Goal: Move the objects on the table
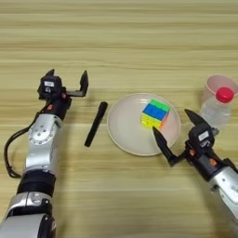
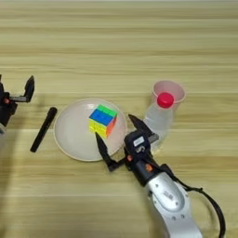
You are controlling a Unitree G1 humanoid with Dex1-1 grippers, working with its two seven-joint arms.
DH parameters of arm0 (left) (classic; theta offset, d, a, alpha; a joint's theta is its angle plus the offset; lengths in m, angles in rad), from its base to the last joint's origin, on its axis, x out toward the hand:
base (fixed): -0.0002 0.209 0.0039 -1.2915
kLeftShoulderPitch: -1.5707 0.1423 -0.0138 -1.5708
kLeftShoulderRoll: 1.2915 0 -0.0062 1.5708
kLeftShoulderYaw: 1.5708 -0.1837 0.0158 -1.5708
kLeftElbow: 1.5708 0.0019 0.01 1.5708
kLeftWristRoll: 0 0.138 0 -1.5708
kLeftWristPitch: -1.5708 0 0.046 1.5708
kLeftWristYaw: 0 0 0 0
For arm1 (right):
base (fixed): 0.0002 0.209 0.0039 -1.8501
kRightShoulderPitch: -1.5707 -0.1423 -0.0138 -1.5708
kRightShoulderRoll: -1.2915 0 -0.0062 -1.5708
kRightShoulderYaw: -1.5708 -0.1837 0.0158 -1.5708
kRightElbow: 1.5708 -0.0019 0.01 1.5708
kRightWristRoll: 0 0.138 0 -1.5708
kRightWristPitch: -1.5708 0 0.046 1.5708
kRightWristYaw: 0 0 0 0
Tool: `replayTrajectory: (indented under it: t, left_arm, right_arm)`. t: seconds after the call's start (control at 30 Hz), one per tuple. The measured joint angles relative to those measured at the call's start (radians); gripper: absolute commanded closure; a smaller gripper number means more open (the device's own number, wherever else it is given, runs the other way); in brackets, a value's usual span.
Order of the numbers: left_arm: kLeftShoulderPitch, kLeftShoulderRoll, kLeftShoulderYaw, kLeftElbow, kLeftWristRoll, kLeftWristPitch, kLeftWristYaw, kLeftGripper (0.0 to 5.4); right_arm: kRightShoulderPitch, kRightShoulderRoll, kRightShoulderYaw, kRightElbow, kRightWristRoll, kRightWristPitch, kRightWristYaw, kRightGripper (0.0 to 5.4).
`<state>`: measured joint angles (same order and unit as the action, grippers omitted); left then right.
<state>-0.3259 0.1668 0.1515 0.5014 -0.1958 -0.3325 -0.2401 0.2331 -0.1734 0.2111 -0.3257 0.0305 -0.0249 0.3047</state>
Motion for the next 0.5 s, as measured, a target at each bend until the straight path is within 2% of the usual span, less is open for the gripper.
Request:
replayTrajectory:
  t: [0.27,0.5]
  left_arm:
    - [0.011,0.000,-0.001,-0.011,-0.001,0.000,0.001,0.00]
    - [0.027,-0.003,-0.002,-0.023,0.000,0.000,0.004,0.00]
  right_arm:
    - [-0.073,0.026,0.045,0.068,-0.041,-0.004,-0.013,0.01]
    - [-0.124,0.049,0.059,0.155,-0.046,-0.007,-0.017,0.01]
